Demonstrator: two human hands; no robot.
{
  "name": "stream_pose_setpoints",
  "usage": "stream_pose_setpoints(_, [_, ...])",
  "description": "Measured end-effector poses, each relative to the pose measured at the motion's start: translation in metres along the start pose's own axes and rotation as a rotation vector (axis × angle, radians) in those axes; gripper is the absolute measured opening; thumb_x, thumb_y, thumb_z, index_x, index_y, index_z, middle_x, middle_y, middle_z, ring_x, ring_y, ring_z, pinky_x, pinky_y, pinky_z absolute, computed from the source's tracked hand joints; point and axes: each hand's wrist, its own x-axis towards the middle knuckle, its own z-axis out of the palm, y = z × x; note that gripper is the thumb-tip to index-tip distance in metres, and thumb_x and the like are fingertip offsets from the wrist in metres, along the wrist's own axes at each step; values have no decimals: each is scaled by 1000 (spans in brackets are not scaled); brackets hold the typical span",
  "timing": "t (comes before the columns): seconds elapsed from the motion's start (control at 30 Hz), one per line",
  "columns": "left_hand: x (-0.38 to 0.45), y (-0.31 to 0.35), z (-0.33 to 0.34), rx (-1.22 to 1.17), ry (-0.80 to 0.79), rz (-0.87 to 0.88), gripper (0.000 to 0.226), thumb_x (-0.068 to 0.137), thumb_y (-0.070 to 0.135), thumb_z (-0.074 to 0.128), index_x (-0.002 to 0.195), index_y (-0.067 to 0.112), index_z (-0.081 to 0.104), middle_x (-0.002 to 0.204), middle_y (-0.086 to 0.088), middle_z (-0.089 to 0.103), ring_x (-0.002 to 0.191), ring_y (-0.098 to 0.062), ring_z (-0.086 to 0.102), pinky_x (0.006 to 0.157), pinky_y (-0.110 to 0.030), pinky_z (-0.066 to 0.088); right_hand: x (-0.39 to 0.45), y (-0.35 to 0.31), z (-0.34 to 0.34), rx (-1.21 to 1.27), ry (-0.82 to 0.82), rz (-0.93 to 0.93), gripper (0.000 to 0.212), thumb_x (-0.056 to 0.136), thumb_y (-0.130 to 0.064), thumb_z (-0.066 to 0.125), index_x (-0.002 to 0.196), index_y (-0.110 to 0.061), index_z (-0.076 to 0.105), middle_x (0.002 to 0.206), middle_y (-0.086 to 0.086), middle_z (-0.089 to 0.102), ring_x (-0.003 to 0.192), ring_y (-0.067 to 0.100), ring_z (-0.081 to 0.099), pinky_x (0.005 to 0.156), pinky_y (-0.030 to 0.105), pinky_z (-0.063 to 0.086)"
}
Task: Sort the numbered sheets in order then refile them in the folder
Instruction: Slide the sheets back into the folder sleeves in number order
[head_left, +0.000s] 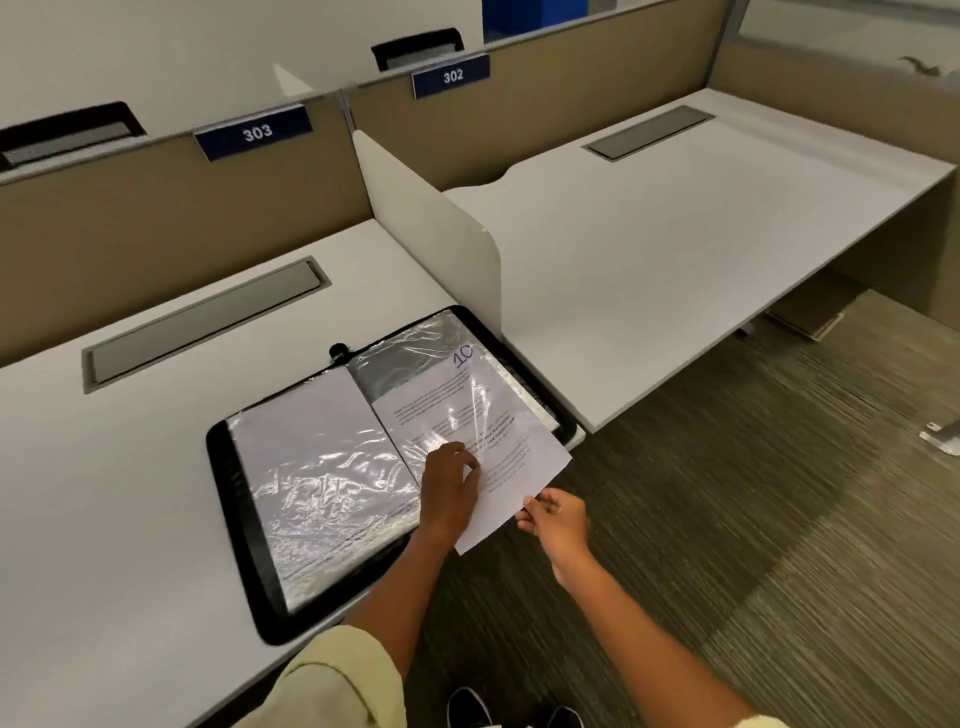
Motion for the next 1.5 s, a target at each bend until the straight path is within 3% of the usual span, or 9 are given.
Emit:
stream_pose_setpoints(0.2, [4,-7,-8,32,-27,59,8,88,14,67,95,13,71,124,-5,60,118,-21,49,96,-20,28,6,-14,28,113,14,-1,15,96,-2,60,109,-8,63,98,13,71,89,22,73,77,28,60])
stream_pose_setpoints(0.6, [9,-18,-9,-35,-46,91,7,87,16,67,94,15,69,118,-2,61,113,-19,50,92,-19,31,9,-23,55,-111,104,-71,5,91,-5,69,94,-8,69,83,9,73,77,19,73,74,30,62])
stream_pose_setpoints(0.83, [14,-10,-10,-73,-43,60,6,86,16,66,91,14,67,111,0,61,108,-14,47,89,-20,31,31,-43,69,-195,76,-95,11,91,-8,69,82,-16,69,77,6,73,69,18,71,58,25,55])
stream_pose_setpoints(1.0, [16,-9,-4,-80,-40,30,6,83,19,66,87,15,65,105,0,62,102,-13,48,81,-11,30,51,-49,71,-341,19,-71,21,82,5,61,76,-10,74,71,7,72,68,19,68,59,27,54])
stream_pose_setpoints(1.1, [17,-8,-1,-89,-30,12,9,81,26,62,85,18,63,105,3,63,102,-12,49,83,-18,33,61,-52,71,-365,-11,-46,26,77,10,60,73,-11,75,71,6,73,71,19,70,68,32,61])
stream_pose_setpoints(1.23, [16,-5,2,-96,-19,-16,15,80,31,58,86,18,63,104,3,63,102,-13,50,86,-26,40,73,-50,70,-370,-33,-50,10,88,-8,71,79,-10,75,75,6,73,74,18,71,66,27,59])
stream_pose_setpoints(1.37, [15,-9,1,-107,9,-12,22,81,40,62,98,25,61,108,9,59,105,-10,51,88,-21,39,72,-55,64,-348,-87,-52,19,88,-24,75,77,-9,72,68,7,72,66,18,69,58,26,52])
stream_pose_setpoints(1.43, [12,-13,-5,-138,93,-48,36,82,51,61,108,26,60,116,12,56,110,-3,47,93,-16,37,72,-60,56,-354,-108,-54,19,88,-27,75,78,-12,71,69,8,72,60,15,67,58,26,52])
stream_pose_setpoints(1.5, [10,-21,-16,-157,196,-123,37,85,52,63,111,26,60,121,10,55,114,-5,46,96,-20,36,76,-63,44,-377,-122,-92,19,90,-29,72,83,-12,68,76,7,72,57,13,65,54,22,52])
